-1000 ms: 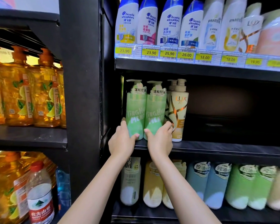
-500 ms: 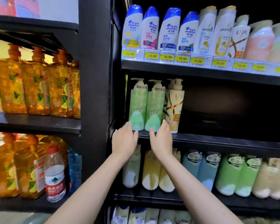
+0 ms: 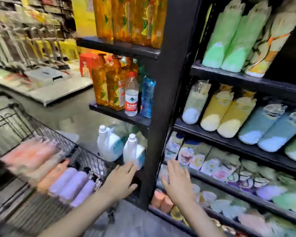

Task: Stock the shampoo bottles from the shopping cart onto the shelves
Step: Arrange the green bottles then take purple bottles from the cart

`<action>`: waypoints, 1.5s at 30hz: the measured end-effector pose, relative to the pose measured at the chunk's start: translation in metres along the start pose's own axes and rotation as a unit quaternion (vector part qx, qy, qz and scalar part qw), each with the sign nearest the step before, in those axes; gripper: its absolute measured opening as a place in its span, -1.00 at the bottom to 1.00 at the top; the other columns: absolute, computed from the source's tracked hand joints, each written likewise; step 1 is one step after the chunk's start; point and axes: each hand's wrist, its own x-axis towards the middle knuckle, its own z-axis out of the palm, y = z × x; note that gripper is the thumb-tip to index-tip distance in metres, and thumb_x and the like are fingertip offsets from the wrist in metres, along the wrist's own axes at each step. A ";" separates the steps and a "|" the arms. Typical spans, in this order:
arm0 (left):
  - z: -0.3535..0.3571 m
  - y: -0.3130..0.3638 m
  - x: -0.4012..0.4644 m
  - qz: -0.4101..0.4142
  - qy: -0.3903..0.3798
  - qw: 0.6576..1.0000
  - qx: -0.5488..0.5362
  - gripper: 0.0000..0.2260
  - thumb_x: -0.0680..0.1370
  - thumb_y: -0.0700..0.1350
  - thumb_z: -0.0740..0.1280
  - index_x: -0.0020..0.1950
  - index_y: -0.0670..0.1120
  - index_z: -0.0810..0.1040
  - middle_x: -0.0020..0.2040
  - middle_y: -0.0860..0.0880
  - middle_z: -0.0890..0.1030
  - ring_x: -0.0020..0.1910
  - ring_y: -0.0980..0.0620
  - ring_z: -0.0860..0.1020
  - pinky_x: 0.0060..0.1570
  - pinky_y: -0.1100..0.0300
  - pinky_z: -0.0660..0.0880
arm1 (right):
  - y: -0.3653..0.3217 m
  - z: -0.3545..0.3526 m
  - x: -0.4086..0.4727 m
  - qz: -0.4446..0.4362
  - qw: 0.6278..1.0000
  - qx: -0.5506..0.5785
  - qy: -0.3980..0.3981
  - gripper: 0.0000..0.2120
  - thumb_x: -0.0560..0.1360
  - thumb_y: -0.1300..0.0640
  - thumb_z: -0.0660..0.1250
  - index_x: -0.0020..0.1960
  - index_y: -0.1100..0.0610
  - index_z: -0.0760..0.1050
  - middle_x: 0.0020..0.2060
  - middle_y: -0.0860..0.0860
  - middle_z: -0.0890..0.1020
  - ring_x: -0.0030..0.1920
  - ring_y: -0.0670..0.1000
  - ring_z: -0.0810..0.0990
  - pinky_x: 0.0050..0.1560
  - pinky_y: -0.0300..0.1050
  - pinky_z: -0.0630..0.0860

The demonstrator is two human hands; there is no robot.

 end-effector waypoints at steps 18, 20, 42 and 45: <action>0.068 -0.184 -0.202 -0.287 -0.230 0.920 -0.130 -0.42 0.55 0.08 0.20 0.51 -0.09 0.15 0.45 -0.10 0.32 0.36 -0.11 0.36 0.29 0.03 0.38 | -0.254 0.147 -0.043 -0.156 0.932 0.091 -0.313 -0.50 0.61 -0.02 0.10 0.48 0.12 0.14 0.42 0.09 0.29 0.39 0.13 0.31 0.39 0.01 0.24; 0.074 -0.216 -0.207 -0.295 -0.268 0.905 -0.145 -0.44 0.56 0.11 0.19 0.49 -0.08 0.18 0.40 -0.10 0.37 0.32 -0.12 0.40 0.24 -0.01 0.41 | -0.281 0.164 -0.032 -0.110 0.923 0.110 -0.352 -0.50 0.59 -0.02 0.13 0.46 0.14 0.17 0.39 0.11 0.33 0.35 0.15 0.36 0.33 -0.02 0.29; 0.231 -0.415 -0.123 -0.201 -0.310 0.916 -0.158 -0.46 0.58 0.00 0.21 0.48 -0.16 0.14 0.45 -0.16 0.21 0.27 -0.18 0.43 0.15 0.03 0.45 | -0.403 0.403 0.124 0.406 0.798 0.294 -0.333 0.10 0.30 -0.34 0.40 0.54 0.17 -0.09 0.44 0.20 0.22 0.36 0.26 0.35 0.24 0.05 0.42; 0.250 -0.423 -0.117 -0.220 -0.271 0.920 -0.179 -0.49 0.54 -0.06 0.23 0.44 -0.18 0.19 0.36 -0.21 0.28 0.21 -0.21 0.41 0.06 -0.01 0.48 | -0.416 0.425 0.131 0.445 0.806 0.255 -0.295 0.12 0.29 -0.33 0.44 0.51 0.25 -0.07 0.43 0.19 0.19 0.38 0.25 0.31 0.23 0.10 0.43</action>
